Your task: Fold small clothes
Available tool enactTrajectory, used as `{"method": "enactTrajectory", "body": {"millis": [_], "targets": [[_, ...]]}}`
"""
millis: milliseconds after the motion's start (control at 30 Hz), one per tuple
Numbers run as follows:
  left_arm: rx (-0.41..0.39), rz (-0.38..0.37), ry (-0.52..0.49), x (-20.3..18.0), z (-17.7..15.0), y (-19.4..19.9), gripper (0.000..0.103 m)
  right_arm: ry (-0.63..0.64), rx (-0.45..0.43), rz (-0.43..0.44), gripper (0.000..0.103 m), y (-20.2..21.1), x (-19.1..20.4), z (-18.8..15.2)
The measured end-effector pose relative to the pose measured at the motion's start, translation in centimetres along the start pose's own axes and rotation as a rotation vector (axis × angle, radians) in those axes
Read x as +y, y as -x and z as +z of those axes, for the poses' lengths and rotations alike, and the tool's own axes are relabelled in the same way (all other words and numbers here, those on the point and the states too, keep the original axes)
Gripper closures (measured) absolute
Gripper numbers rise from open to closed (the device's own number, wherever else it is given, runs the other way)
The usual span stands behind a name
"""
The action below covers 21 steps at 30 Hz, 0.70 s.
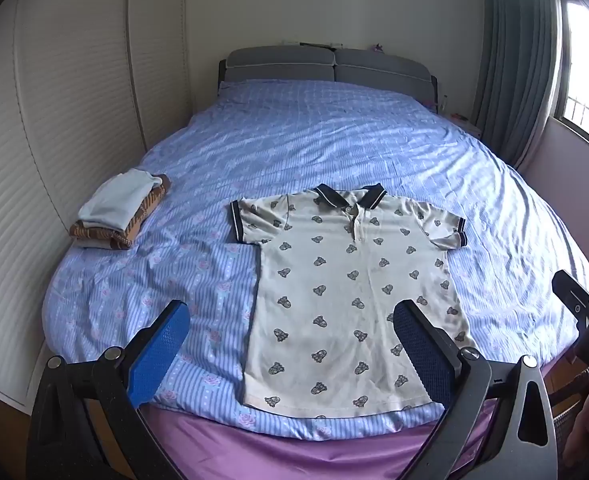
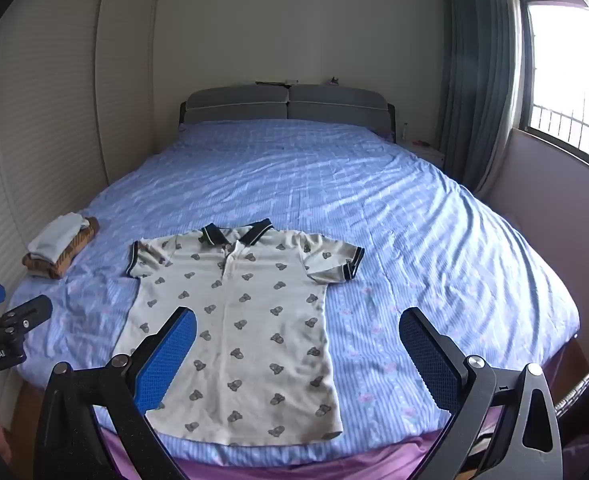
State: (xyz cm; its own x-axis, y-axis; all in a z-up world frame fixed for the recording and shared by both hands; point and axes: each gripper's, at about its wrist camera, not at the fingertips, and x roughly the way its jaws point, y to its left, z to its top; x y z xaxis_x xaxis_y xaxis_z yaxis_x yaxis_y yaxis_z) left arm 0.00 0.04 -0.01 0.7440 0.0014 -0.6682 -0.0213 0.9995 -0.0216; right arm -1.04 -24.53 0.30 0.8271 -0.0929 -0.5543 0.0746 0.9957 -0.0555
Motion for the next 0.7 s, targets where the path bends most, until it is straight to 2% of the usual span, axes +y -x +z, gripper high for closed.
{"method": "enactTrajectory", "body": {"millis": [200, 400, 700], "targets": [[0.009, -0.005, 0.021, 0.4, 0.0, 0.4, 0.0, 0.001, -0.01, 0.0, 0.001, 0.2, -0.3, -0.1], [0.015, -0.02, 0.014, 0.5, -0.2, 0.2, 0.0, -0.003, -0.008, -0.002, 0.001, 0.4, 0.7, -0.5], [0.008, -0.013, -0.002, -0.1, -0.8, 0.9, 0.0, -0.008, -0.003, 0.008, 0.001, 0.9, 0.0, 0.3]]}}
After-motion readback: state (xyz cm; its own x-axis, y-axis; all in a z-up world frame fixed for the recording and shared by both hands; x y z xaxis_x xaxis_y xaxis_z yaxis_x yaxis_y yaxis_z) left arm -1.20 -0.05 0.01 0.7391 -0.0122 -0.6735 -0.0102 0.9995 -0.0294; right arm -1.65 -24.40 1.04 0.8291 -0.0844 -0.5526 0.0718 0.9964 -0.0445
